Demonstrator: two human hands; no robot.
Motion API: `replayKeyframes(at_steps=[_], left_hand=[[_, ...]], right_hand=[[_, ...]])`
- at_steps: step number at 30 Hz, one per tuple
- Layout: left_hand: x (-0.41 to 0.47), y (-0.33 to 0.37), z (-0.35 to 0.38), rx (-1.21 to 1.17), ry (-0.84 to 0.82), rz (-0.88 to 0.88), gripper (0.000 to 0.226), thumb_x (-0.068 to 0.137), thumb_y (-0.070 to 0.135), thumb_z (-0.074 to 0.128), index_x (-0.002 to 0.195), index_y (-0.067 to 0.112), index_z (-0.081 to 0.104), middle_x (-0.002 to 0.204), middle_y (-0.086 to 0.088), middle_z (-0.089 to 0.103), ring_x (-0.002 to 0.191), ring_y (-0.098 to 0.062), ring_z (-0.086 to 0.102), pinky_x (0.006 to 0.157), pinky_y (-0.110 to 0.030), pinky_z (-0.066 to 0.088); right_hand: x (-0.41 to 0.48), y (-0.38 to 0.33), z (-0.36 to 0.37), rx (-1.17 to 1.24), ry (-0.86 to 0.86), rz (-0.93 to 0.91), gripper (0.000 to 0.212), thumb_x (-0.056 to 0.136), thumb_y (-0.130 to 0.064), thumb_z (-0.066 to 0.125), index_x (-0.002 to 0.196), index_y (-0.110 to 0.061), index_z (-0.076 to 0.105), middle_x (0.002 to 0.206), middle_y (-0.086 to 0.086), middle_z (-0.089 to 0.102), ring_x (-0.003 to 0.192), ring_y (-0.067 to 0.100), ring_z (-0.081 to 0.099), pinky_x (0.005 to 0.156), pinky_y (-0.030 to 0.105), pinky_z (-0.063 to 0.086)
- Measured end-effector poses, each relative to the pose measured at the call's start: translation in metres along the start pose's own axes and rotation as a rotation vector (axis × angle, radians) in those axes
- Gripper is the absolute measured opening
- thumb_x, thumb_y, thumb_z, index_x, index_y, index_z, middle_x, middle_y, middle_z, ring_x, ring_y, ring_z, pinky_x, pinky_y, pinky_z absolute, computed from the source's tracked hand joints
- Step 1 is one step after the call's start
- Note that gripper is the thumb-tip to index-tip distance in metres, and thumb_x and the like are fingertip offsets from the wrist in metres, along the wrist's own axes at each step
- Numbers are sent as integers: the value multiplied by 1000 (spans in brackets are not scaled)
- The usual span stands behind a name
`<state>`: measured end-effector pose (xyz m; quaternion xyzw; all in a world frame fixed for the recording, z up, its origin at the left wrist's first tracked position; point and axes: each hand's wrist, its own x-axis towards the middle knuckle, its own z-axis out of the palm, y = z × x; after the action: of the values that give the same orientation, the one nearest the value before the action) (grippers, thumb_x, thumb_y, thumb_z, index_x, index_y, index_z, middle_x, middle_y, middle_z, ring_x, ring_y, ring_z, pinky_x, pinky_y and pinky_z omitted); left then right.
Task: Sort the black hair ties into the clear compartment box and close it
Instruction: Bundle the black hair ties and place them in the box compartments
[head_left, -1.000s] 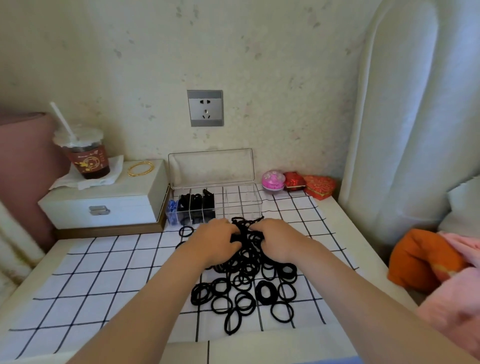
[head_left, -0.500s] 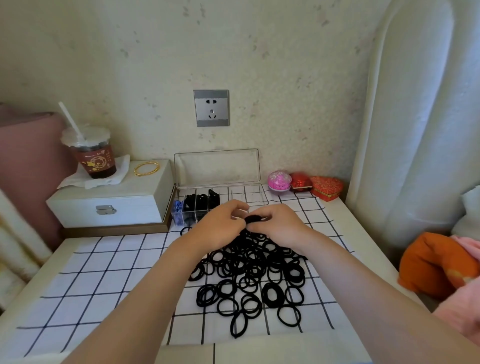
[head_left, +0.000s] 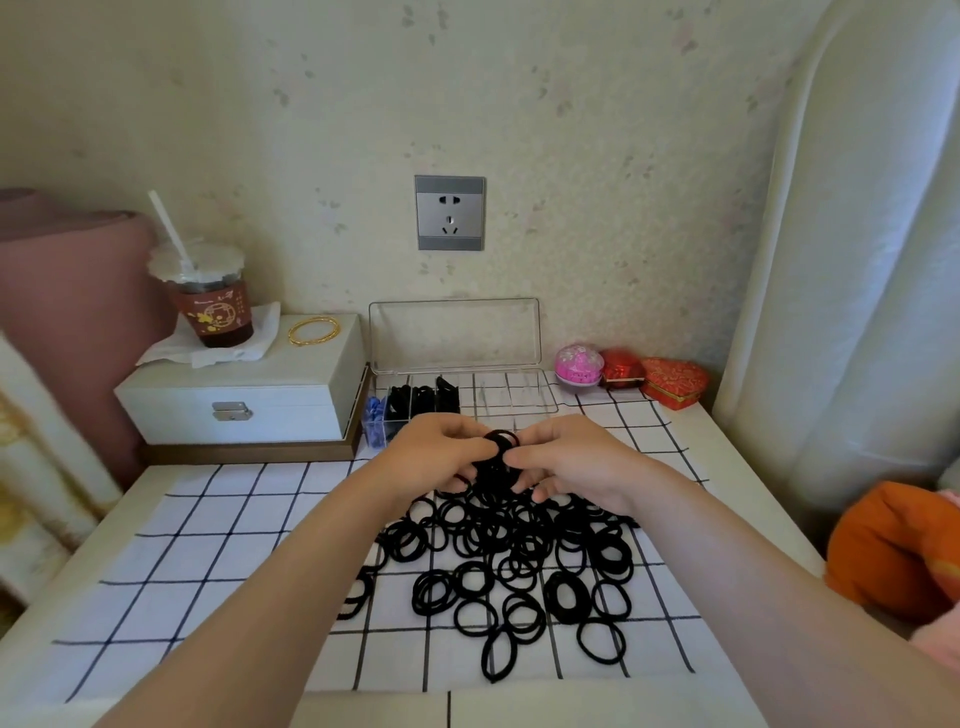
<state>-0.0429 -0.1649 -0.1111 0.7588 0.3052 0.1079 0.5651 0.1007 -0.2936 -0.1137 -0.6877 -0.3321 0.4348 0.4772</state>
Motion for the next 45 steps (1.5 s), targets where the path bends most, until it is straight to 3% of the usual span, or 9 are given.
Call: replayKeyframes(at_steps=[5,11,17,22,27,31,38,41,45], left_hand=[[-2,-4,-11,53,-28,-27,7,91,16,67,96,13,71,88,-6,72,75,-11,69,68,-23,59],[-3,-6,-19,148,-2,-59,15,94,22,57,107,18,63,94,-3,66,65,-10,61,54,-20,42],[-2,-10,-29,211,17,-62,17,89,32,66,81,17,60,81,-1,60,71,-12,59,57,-20,41],[-2,-11,-31,243,36,-66,28,92,40,57,77,16,52,78,-5,54,75,-18,58,69,-31,41],[-4,-9,-30,236,45,-47,40,90,33,62,63,17,38,67,-5,32,67,-19,37,62,-24,36],[-3,-9,-36,260,79,-38,43,87,33,65,57,20,36,62,-1,33,64,-18,39,61,-27,37],[-4,-14,-41,358,75,0,49,86,32,65,55,21,29,55,5,24,56,-15,29,57,-28,26],[-1,-15,-41,368,103,6,47,89,32,63,56,20,31,56,3,26,54,-15,30,54,-28,27],[2,-17,-41,394,144,57,48,91,31,63,56,19,33,53,3,28,48,-13,30,53,-26,30]], right_hand=[[7,-9,10,20,74,-65,24,90,-8,72,113,-6,68,91,13,72,72,18,72,65,30,60],[17,-8,5,-575,315,-216,16,94,-19,63,105,-28,70,103,-6,70,76,6,68,62,16,47],[15,0,18,-911,242,-276,22,93,-20,60,109,-30,72,107,-12,67,95,7,62,89,29,52],[23,4,29,-1153,265,-261,36,99,-34,52,133,-26,58,126,-3,57,114,21,59,91,36,49],[32,3,34,-1262,195,-192,41,99,-31,53,140,-30,52,132,3,56,119,27,57,92,37,48],[38,-2,42,-1279,149,-147,40,95,-35,56,135,-34,57,129,0,62,118,24,58,87,34,45],[40,-8,42,-1183,140,-163,8,88,-34,64,86,-33,71,85,-10,63,83,17,61,65,28,43],[32,-13,34,-1048,149,-175,8,86,-39,66,80,-40,73,83,-13,68,84,13,64,73,29,51],[21,-14,24,-963,210,-199,21,88,-43,63,87,-25,74,91,-8,74,84,14,67,82,37,55]])
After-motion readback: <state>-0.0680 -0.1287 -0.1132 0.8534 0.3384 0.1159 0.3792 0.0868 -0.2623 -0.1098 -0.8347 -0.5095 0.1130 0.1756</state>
